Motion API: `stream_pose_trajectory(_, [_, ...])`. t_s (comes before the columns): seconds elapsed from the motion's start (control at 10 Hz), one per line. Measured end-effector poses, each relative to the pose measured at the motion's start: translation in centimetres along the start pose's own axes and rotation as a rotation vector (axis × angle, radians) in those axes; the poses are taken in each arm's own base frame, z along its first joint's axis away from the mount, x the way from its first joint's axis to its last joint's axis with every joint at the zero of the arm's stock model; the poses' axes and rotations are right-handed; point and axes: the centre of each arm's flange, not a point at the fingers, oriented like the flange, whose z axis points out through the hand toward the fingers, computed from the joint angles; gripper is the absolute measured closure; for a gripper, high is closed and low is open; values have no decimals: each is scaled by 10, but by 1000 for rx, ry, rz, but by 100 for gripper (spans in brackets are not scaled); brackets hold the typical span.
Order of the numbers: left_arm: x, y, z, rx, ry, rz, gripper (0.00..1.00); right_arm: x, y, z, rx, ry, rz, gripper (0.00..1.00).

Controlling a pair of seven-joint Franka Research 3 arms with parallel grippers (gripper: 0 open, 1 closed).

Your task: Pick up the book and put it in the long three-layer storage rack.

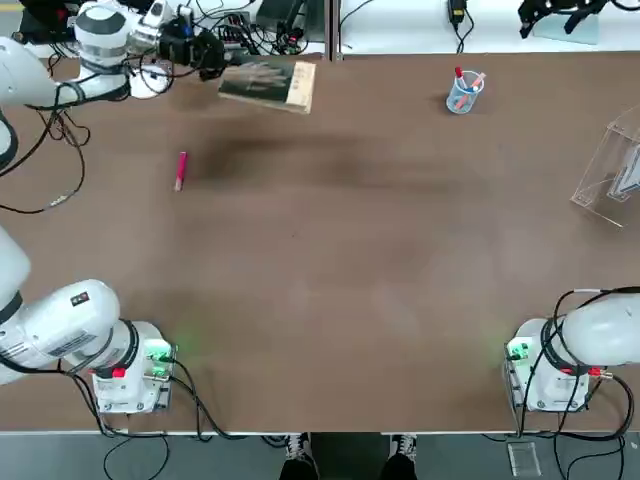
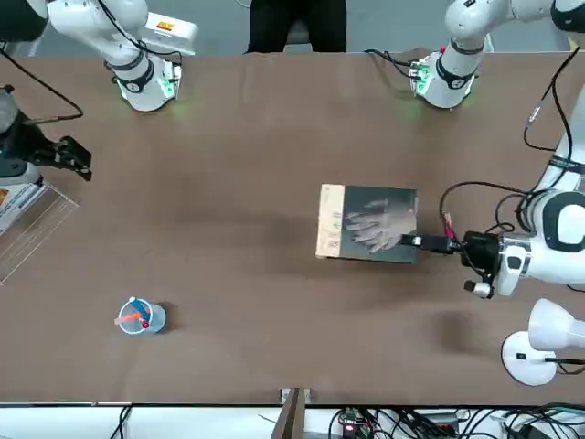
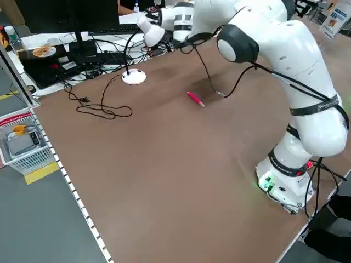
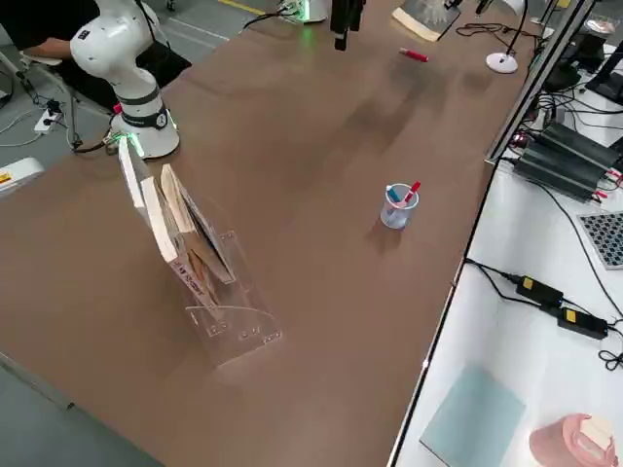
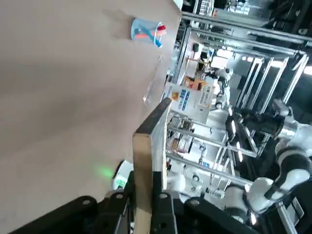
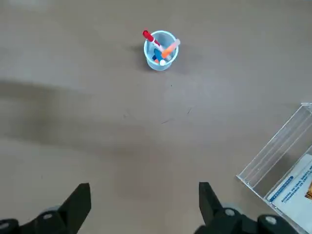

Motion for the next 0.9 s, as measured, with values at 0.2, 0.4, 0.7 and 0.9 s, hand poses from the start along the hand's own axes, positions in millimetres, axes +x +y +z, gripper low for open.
stream_pose_trajectory(0.2, [-3,25,37,28,5,7,100,6,-4,13,12,-11,-3,2])
stream_pose_trajectory(0.4, [-4,37,76,54,11,29,100,14,-8,31,45,-26,1,2])
stream_pose_trajectory(0.7, [-7,52,128,80,24,78,100,22,-16,59,135,-53,22,1])
stream_pose_trajectory(0.9, [-11,63,159,61,26,111,100,24,-18,72,199,-78,43,1])
